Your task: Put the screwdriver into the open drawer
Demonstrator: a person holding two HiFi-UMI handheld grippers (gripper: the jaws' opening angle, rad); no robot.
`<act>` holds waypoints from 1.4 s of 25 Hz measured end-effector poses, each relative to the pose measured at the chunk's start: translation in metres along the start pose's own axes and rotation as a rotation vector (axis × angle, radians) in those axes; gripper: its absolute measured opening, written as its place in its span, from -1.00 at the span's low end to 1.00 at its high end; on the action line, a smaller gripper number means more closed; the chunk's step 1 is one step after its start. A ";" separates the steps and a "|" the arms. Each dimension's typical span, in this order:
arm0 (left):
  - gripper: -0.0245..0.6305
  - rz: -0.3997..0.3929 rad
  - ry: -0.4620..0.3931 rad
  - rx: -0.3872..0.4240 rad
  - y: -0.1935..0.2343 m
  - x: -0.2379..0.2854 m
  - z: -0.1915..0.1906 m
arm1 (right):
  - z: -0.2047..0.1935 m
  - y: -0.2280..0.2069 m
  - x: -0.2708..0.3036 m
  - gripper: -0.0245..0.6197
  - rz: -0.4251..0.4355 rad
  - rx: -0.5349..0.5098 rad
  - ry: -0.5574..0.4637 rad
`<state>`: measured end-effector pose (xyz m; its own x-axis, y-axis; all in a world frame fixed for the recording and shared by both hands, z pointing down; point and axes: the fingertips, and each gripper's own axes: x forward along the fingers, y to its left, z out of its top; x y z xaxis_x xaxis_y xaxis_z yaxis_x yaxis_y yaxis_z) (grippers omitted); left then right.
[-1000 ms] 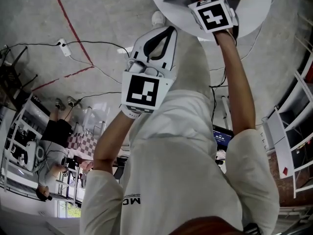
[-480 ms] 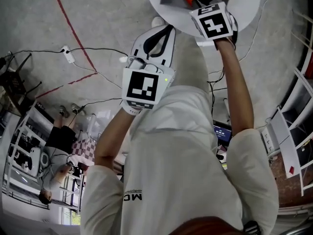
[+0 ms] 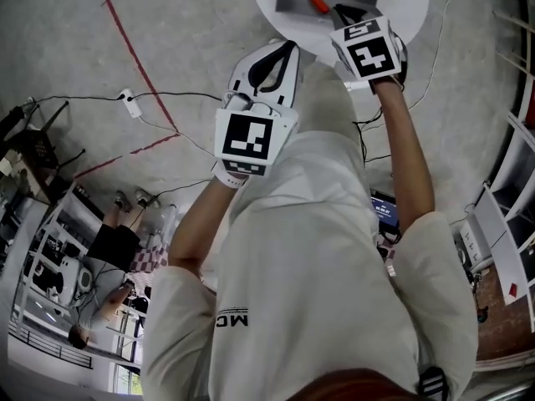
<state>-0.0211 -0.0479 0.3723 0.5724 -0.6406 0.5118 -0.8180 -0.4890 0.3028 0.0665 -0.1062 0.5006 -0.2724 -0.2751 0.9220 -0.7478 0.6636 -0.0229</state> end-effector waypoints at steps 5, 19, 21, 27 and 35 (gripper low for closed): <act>-0.90 -0.008 -0.019 0.023 -0.008 -0.016 0.013 | 0.005 0.010 -0.036 -0.69 -0.012 0.003 -0.042; -0.90 -0.003 -0.137 0.064 -0.012 -0.054 0.062 | 0.026 0.022 -0.142 -0.69 -0.129 0.030 -0.251; -0.90 -0.006 -0.154 0.074 -0.013 -0.057 0.070 | 0.030 0.021 -0.155 -0.69 -0.150 0.035 -0.290; -0.90 0.001 -0.199 0.078 -0.014 -0.069 0.085 | 0.042 0.024 -0.199 -0.69 -0.199 0.047 -0.456; -0.90 -0.010 -0.213 0.081 -0.021 -0.086 0.092 | 0.035 0.033 -0.265 -0.69 -0.244 0.138 -0.708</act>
<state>-0.0477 -0.0372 0.2479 0.5864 -0.7419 0.3252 -0.8100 -0.5363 0.2370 0.0929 -0.0355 0.2424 -0.3782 -0.8143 0.4404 -0.8928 0.4466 0.0590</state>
